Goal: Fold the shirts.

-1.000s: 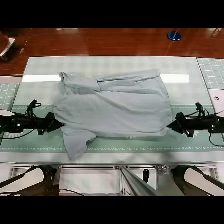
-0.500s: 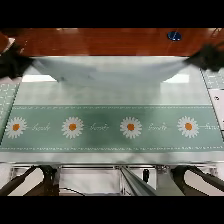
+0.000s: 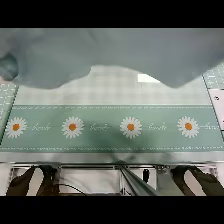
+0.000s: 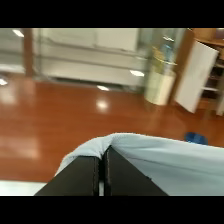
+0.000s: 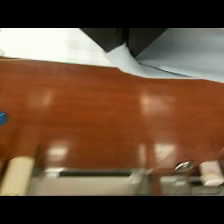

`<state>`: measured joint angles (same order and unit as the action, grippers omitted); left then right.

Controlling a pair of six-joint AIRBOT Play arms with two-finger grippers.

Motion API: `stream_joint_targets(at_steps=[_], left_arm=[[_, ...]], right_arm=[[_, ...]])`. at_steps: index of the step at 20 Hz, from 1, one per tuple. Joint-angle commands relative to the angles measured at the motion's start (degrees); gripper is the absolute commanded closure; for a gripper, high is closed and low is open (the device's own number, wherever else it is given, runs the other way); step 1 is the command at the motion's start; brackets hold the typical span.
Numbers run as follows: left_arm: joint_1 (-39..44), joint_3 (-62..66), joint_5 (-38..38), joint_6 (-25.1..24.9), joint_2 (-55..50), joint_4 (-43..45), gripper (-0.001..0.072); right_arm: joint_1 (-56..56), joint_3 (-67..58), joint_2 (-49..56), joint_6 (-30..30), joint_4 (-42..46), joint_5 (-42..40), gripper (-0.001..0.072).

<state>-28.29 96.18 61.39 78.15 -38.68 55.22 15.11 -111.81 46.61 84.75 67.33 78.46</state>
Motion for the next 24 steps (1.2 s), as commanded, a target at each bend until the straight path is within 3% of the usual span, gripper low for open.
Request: stream_joint_targets(at_steps=[1,4,7,11,15,19,24], left_arm=[[5.6,2.2,-0.8,2.6,7.6,17.9,0.0691],[13.7,2.2,-0.3,4.1,10.0,27.9,0.0691],[20.8,1.0,3.1,5.3,9.7,31.7,0.0691],[22.4,-8.3,6.5,6.9,8.0,31.4,0.0691],[22.4,-22.4,5.4,7.2,1.3,24.4,0.0691],[22.4,-31.3,-7.0,7.0,-13.1,19.6,0.0690],[22.4,-23.3,-13.0,7.0,-38.6,10.8,0.0690]], right_arm=[[-0.1,-1.2,-7.1,1.9,7.5,3.1,0.0692],[0.0,-1.2,-8.8,3.1,9.4,6.8,0.0692],[0.0,0.2,-8.8,3.6,9.8,9.9,0.0692],[0.0,11.6,-8.8,3.9,8.0,12.7,0.0692],[-0.1,29.9,-5.7,1.8,4.0,5.4,0.0692],[-0.1,38.8,7.6,-2.5,-1.5,-5.5,0.0692],[-0.1,33.1,32.2,-4.0,-10.3,-14.7,0.0692]])
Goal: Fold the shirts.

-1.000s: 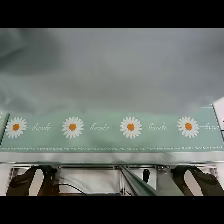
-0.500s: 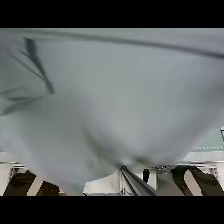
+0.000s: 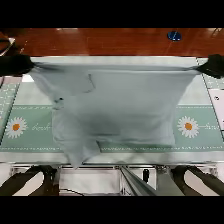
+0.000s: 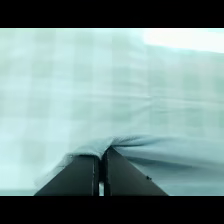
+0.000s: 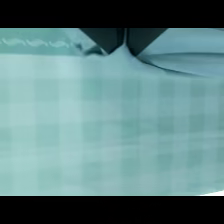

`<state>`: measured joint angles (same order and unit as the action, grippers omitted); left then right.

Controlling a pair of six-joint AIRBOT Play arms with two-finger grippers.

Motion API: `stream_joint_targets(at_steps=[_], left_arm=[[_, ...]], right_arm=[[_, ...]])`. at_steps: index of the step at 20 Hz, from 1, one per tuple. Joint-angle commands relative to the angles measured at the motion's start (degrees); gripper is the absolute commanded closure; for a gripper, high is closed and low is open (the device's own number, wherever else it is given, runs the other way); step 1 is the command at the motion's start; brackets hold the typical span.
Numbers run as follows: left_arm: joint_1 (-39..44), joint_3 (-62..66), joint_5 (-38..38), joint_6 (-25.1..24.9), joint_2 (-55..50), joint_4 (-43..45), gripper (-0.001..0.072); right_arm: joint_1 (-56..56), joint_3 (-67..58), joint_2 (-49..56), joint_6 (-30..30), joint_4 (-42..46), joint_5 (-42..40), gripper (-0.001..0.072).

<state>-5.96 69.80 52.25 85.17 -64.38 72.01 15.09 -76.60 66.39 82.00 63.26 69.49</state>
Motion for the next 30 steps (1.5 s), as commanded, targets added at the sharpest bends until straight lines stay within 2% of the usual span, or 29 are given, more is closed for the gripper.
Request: stream_joint_targets(at_steps=[1,3,4,7,9,11,12,14,17,21,22,23,24,26,28,30], left_arm=[[0.0,5.7,-3.6,0.1,-17.1,-7.1,0.0690],[0.0,10.9,-2.7,0.2,-24.2,-10.0,0.0690],[0.0,13.1,-2.1,0.2,-26.7,-11.3,0.0690],[0.0,16.8,-0.6,0.2,-30.6,-14.3,0.0690],[-0.3,16.9,2.9,-0.7,-30.5,-14.2,0.0690],[-1.3,16.9,10.2,-4.9,-30.2,-13.8,0.0690],[-1.8,16.9,14.5,-7.2,-30.3,-12.9,0.0690],[-2.3,15.6,20.0,-8.4,-30.6,-10.3,0.0690],[-2.3,10.7,21.9,-9.1,-30.8,-7.7,0.0690],[-1.1,5.1,21.7,-9.0,-31.9,-7.7,0.0687],[-0.7,4.7,21.8,-8.3,-32.1,-7.7,0.0596],[-0.5,4.8,22.8,-7.8,-32.1,-7.7,0.0344],[-0.4,5.1,24.8,-7.8,-31.8,-7.4,0.0197],[-1.6,5.5,28.4,-7.8,-30.1,-7.0,0.0196],[-4.6,3.8,29.2,-7.8,-25.3,-6.2,0.0197],[-9.4,-2.1,27.6,-8.0,-18.2,-6.2,0.0197]], right_arm=[[0.0,-4.6,16.7,-1.2,-8.0,-5.8,0.0692],[0.0,-9.8,24.1,0.3,-10.4,-5.7,0.0692],[0.0,-12.2,27.0,3.6,-10.4,-5.5,0.0692],[0.0,-17.0,32.0,6.5,-10.5,-3.9,0.0692],[0.2,-17.9,32.5,5.4,-10.5,-1.8,0.0691],[1.3,-17.8,31.7,3.2,-10.5,1.1,0.0691],[1.9,-17.8,31.2,1.7,-10.4,3.7,0.0691],[2.4,-17.7,31.1,-1.3,-8.5,9.9,0.0691],[2.2,-13.5,31.1,-1.3,-2.1,13.3,0.0691],[2.2,-4.8,31.2,-1.2,-1.4,9.1,0.0684],[2.2,-3.5,31.2,-0.2,-1.4,7.9,0.0534],[2.2,-3.1,31.2,0.3,-1.4,8.5,0.0295],[2.2,-3.2,30.8,0.5,-1.4,10.2,0.0304],[3.6,-3.2,28.1,0.6,0.3,13.4,0.0304],[6.0,-2.6,22.7,0.7,7.5,15.5,0.0304],[9.3,2.8,14.6,1.9,11.1,12.0,0.0304]])
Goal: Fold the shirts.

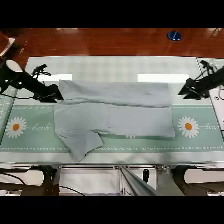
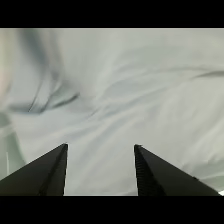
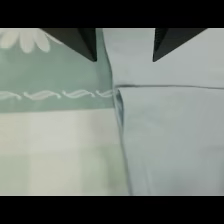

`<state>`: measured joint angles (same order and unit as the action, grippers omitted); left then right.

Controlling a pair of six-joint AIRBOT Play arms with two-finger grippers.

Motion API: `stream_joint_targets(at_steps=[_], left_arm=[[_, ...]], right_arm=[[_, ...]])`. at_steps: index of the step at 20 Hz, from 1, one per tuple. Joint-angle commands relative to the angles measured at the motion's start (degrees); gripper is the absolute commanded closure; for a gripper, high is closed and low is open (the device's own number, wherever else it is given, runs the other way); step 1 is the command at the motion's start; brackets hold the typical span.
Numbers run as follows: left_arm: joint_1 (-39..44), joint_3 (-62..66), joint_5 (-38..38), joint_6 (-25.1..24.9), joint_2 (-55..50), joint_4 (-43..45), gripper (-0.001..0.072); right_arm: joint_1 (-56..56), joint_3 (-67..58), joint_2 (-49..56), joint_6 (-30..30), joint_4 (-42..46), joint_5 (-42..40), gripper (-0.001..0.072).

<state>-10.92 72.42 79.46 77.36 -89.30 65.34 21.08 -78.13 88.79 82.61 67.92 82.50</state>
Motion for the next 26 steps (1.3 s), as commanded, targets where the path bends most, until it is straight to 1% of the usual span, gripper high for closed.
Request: stream_joint_targets(at_steps=[1,3,5,7,9,11,14,17,19,20,21,22,23,24,25,26], left_arm=[[-7.3,-10.0,-1.2,-0.3,11.1,0.4,0.0197],[-13.3,-22.6,-4.0,-2.8,19.5,-1.6,0.0197],[-19.9,-34.6,-5.5,-5.0,26.1,-5.9,0.0197],[-25.2,-43.3,-6.1,-5.3,29.7,-8.3,0.0197],[-26.9,-47.9,-6.9,-4.3,31.0,-9.2,0.0198],[-25.8,-50.0,-6.8,-4.7,31.1,-11.8,0.0198],[-20.7,-53.2,-7.3,-4.7,30.5,-12.8,0.0199],[-13.1,-53.4,-11.9,-4.7,29.5,-17.5,0.0199],[-7.9,-53.4,-14.5,-4.2,28.1,-18.3,0.0199],[-5.7,-53.4,-14.8,-4.2,26.9,-18.3,0.0200],[-4.1,-53.4,-14.6,-4.2,25.7,-18.3,0.0201],[-3.2,-53.4,-14.3,-4.6,24.8,-18.3,0.0212],[-3.0,-53.4,-14.1,-4.8,24.4,-18.2,0.0353],[-3.0,-53.2,-14.1,-4.8,24.5,-18.3,0.0575],[-3.0,-52.8,-14.1,-5.1,24.5,-18.3,0.0688],[-3.0,-52.2,-14.2,-5.1,24.5,-18.3,0.0690]], right_arm=[[5.4,9.4,-12.5,1.5,5.7,-4.6,0.0305],[8.1,21.0,-21.2,0.8,2.5,-10.9,0.0304],[9.7,33.0,-28.9,-1.2,-2.6,-14.9,0.0305],[9.9,41.1,-33.4,-3.4,-7.9,-16.2,0.0305],[9.9,45.8,-35.5,-5.2,-12.6,-16.3,0.0305],[9.9,47.3,-35.8,-5.8,-14.3,-16.2,0.0305],[9.9,47.3,-35.8,-5.7,-14.6,-16.0,0.0305],[9.9,47.3,-35.8,-5.4,-16.7,-15.7,0.0305],[10.2,47.3,-35.8,-3.8,-16.9,-17.1,0.0305],[11.3,47.3,-35.8,-1.9,-16.7,-17.8,0.0305],[13.7,47.3,-35.8,0.2,-16.1,-17.9,0.0305],[16.7,47.3,-35.8,0.8,-14.9,-17.0,0.0305],[19.3,47.3,-35.8,0.8,-12.5,-15.0,0.0306],[21.3,47.3,-35.8,0.8,-9.0,-12.1,0.0306],[22.0,47.3,-35.8,0.8,-4.3,-8.7,0.0306],[22.0,47.6,-35.8,0.8,-0.8,-6.1,0.0306]])
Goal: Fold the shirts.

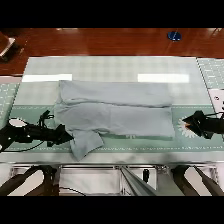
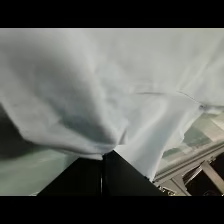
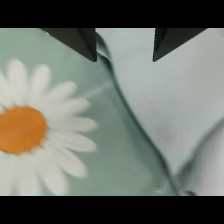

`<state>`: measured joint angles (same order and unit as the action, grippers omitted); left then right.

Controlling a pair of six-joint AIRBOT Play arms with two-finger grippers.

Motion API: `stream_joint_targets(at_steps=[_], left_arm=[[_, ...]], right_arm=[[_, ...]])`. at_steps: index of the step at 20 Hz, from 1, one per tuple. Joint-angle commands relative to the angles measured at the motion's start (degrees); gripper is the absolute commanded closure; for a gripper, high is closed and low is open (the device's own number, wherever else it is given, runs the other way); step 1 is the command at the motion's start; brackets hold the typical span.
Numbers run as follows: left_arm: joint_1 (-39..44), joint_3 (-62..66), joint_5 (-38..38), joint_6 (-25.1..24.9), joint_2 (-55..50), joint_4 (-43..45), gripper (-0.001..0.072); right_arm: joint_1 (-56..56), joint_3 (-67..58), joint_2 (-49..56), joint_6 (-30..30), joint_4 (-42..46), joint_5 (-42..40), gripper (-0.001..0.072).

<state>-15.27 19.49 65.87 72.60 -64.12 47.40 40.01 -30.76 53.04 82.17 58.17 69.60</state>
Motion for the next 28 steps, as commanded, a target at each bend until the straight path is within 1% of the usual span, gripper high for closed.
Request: stream_joint_targets(at_steps=[1,3,6,8,13,17,19,20,21,22,23,24,25,28], left_arm=[[1.4,1.3,-0.7,-0.4,-0.7,-0.5,0.0689],[1.4,2.2,-0.7,-0.4,-0.7,-2.1,0.0690],[1.4,2.3,-0.7,-0.4,-0.7,-2.9,0.0690],[1.4,2.3,-0.7,-0.4,-0.7,-2.9,0.0690],[1.4,2.3,-1.0,-0.6,-0.7,-2.9,0.0689],[1.4,2.4,-1.3,-0.6,-0.7,-2.9,0.0689],[1.3,3.0,-2.0,-2.2,-0.7,-2.9,0.0690],[1.3,3.4,-2.4,-2.1,-0.7,-2.9,0.0690],[1.3,3.8,-2.4,-2.1,-0.7,-3.3,0.0690],[1.3,4.4,-2.4,-2.1,-0.7,-3.7,0.0690],[1.3,5.3,-2.2,-2.1,-0.7,-4.1,0.0690],[1.3,6.6,-1.6,-2.1,-0.7,-4.3,0.0689],[1.3,8.4,-0.5,-2.1,-0.7,-4.4,0.0689],[1.3,15.9,1.3,-2.1,-0.7,-4.5,0.0689]], right_arm=[[3.0,1.4,0.0,1.5,9.8,8.6,0.0306],[1.2,4.9,0.4,1.1,6.9,9.4,0.0306],[-3.1,7.8,3.8,0.2,6.2,9.5,0.0306],[-4.2,7.8,4.5,0.1,4.5,7.0,0.0306],[-4.2,7.8,5.8,-0.1,-4.4,-0.4,0.0306],[-4.2,7.8,10.5,-1.2,-8.7,-2.7,0.0309],[-4.2,7.8,11.9,-2.0,-11.4,-4.4,0.0319],[-4.2,7.8,12.4,-1.9,-12.3,-5.2,0.0326],[-4.2,7.8,13.0,-2.3,-13.4,-5.4,0.0418],[-4.2,7.7,13.2,-4.7,-15.2,-5.2,0.0556],[-4.2,7.2,13.2,-8.0,-17.1,-4.2,0.0679],[-4.2,6.0,13.2,-11.5,-18.9,-2.2,0.0691],[-4.2,4.0,13.2,-12.8,-19.1,0.1,0.0691],[-4.2,-3.2,13.2,-13.4,-19.1,4.7,0.0692]])
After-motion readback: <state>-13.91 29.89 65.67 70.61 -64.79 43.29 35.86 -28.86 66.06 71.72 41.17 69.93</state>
